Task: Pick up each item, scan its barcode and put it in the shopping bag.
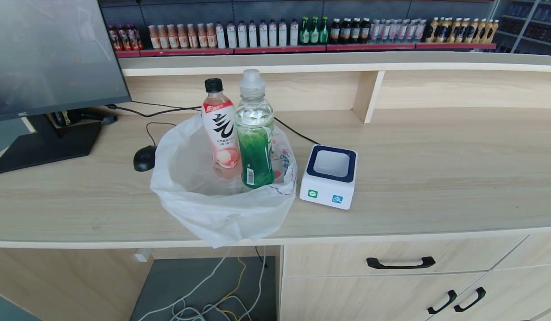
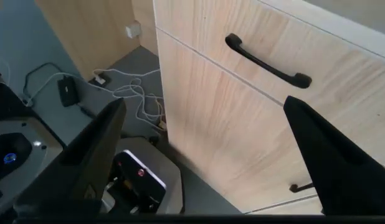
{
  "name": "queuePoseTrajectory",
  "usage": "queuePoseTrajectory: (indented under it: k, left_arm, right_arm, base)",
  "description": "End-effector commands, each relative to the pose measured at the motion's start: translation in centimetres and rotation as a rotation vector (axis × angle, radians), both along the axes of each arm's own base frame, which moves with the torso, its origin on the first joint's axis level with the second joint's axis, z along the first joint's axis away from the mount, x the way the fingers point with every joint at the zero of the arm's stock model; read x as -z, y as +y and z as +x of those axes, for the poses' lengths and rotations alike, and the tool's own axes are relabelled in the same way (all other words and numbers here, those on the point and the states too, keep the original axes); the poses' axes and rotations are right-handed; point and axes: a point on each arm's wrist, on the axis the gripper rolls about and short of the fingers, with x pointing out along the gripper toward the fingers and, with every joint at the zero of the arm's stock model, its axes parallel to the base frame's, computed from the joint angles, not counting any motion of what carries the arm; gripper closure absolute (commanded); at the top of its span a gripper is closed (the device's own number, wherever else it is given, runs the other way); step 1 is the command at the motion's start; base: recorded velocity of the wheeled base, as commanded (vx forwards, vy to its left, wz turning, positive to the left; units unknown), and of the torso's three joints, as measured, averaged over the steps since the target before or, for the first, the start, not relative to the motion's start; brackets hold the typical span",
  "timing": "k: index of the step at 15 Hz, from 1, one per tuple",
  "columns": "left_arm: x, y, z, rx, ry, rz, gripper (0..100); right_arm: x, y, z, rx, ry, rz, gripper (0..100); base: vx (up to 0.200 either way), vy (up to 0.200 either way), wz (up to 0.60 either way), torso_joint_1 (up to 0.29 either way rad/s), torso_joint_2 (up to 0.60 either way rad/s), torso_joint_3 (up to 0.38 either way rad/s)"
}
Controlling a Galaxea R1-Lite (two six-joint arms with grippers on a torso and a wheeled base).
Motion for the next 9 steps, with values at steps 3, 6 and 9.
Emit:
queuePoseTrajectory:
  k: [3,6,9]
  left_arm:
    - [-0.01,0.00,-0.01,0.000,-0.001,0.000,0]
    - [-0.01,0.00,-0.01,0.000,-0.001,0.000,0]
    - [-0.01,0.00,-0.01,0.000,-0.001,0.000,0]
  right_arm:
    - [1.49,-2.16,-2.52,0.103,-0.042,0.130,0]
    - [1.41,-1.47,-1.76,0.300,0.051,0.064,0]
    - [1.40,-1.42,-1.97,0.541,0.031,0.082,0]
  base:
    - [0.000,0.000,0.00,0.000,0.00,0.000]
    - [0.000,0.000,0.00,0.000,0.00,0.000]
    - [0.000,0.000,0.00,0.000,0.00,0.000]
